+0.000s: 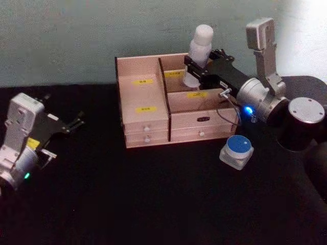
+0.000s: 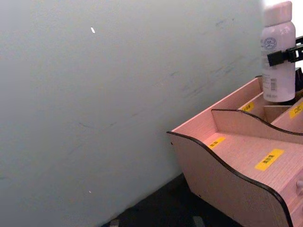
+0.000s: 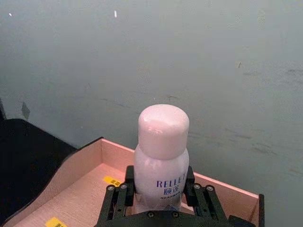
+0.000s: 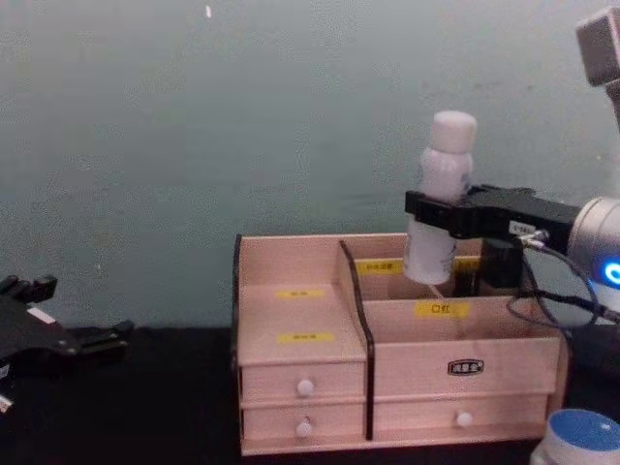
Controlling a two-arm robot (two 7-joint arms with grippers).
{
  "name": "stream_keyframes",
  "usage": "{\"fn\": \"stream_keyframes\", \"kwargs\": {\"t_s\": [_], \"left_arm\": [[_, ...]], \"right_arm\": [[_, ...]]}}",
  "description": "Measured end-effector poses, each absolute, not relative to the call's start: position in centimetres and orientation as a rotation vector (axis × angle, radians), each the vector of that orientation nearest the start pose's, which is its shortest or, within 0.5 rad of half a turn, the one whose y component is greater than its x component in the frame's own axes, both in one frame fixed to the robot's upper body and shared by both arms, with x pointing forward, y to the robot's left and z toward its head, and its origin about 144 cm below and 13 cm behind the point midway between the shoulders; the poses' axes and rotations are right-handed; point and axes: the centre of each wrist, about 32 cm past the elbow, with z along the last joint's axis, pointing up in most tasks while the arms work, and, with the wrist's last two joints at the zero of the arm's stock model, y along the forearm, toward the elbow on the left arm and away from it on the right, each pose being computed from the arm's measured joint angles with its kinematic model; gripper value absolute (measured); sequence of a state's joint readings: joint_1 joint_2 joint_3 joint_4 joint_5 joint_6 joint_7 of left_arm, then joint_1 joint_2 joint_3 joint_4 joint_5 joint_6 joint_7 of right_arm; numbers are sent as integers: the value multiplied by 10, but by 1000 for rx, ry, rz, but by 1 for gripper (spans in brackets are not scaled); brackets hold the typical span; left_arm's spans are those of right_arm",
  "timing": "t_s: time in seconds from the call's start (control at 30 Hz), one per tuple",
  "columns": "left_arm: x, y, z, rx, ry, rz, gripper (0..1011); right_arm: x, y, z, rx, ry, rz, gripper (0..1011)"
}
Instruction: Pick up the facial cleanser and watermelon frost from the table and place them into the tiered storage box.
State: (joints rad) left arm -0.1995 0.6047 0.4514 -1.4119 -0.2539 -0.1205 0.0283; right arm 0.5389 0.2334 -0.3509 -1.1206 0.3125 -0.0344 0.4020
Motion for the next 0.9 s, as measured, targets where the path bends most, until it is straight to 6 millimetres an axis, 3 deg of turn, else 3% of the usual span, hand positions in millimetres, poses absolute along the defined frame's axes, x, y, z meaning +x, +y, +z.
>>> {"fn": "stream_keyframes", "kwargs": {"t_s": [0.9], "left_arm": [[489,310,1140,304,-285,1248,1001]], "right_arm": [[624,-216,1189,-29,-41,-930,588]]}}
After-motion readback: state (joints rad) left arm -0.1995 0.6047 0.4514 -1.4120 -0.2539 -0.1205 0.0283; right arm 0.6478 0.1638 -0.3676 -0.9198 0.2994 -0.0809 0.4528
